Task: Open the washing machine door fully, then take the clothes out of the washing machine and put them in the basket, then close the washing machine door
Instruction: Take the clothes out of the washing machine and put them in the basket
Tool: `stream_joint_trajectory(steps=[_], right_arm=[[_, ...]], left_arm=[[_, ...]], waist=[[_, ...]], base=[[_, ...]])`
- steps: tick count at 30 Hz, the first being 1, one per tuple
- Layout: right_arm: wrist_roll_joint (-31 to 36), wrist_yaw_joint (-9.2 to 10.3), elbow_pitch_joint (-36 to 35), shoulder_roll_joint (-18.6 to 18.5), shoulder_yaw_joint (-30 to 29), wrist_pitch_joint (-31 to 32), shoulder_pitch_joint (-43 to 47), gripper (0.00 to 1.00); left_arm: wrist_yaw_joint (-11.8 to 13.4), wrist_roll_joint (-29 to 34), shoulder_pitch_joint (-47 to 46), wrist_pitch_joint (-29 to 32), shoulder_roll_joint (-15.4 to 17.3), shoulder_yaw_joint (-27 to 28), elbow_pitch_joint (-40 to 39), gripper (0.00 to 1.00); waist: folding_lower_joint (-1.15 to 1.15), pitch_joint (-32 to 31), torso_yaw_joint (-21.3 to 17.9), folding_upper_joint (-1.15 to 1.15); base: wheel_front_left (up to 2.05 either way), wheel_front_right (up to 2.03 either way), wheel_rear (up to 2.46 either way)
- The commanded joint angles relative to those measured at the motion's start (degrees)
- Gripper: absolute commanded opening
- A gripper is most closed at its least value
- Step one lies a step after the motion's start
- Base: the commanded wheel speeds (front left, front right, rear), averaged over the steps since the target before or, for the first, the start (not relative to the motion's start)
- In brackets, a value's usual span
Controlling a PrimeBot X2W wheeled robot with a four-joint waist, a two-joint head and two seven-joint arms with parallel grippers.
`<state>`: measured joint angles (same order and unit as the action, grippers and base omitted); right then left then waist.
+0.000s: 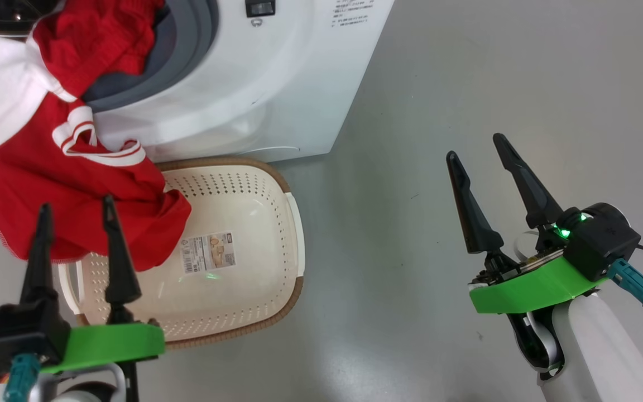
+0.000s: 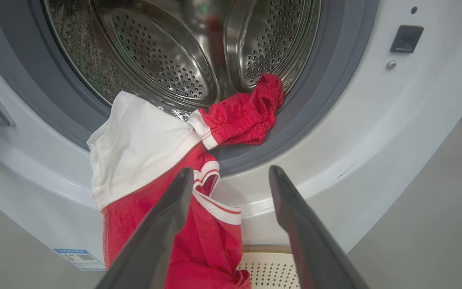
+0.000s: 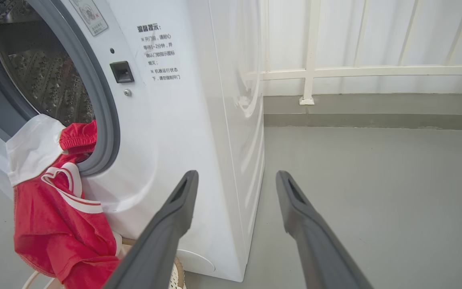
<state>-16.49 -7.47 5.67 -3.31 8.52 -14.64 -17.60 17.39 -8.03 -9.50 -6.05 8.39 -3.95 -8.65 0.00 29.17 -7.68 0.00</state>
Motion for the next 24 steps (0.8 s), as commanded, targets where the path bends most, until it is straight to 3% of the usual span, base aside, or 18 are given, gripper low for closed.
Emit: stream_joint_trajectory(steps=[1,9,16,24], right_arm=[[0.18,-0.02,-1.32,0.11,1.33,-0.36,0.64,1.00],[0.01,-0.02,-1.09,0.19,2.20,-0.36,-0.02,1.00],[-0.27,-0.02,-0.87,0.29,2.60,-0.36,-0.94,1.00],[-0.54,-0.02,-0.50,0.36,2.67,-0.36,-1.32,1.00]], left_arm=[[0.64,0.40,-0.65,0.29,1.36,2.05,-1.10,1.00],[0.11,-0.22,-6.55,1.81,3.91,3.84,3.67,1.00],[-1.53,-3.41,-13.99,1.86,6.48,6.84,12.32,1.00],[-1.45,-3.81,-20.89,1.32,10.49,9.44,19.77,1.00]], waist=[[0.00,0.06,-0.03,0.00],[0.00,0.60,-0.73,0.00],[0.00,1.44,-2.57,0.00],[0.00,2.05,-3.81,0.00]], base=[[0.00,0.00,0.00],[0.00,0.00,0.00],[0.00,0.00,0.00],[0.00,0.00,0.00]])
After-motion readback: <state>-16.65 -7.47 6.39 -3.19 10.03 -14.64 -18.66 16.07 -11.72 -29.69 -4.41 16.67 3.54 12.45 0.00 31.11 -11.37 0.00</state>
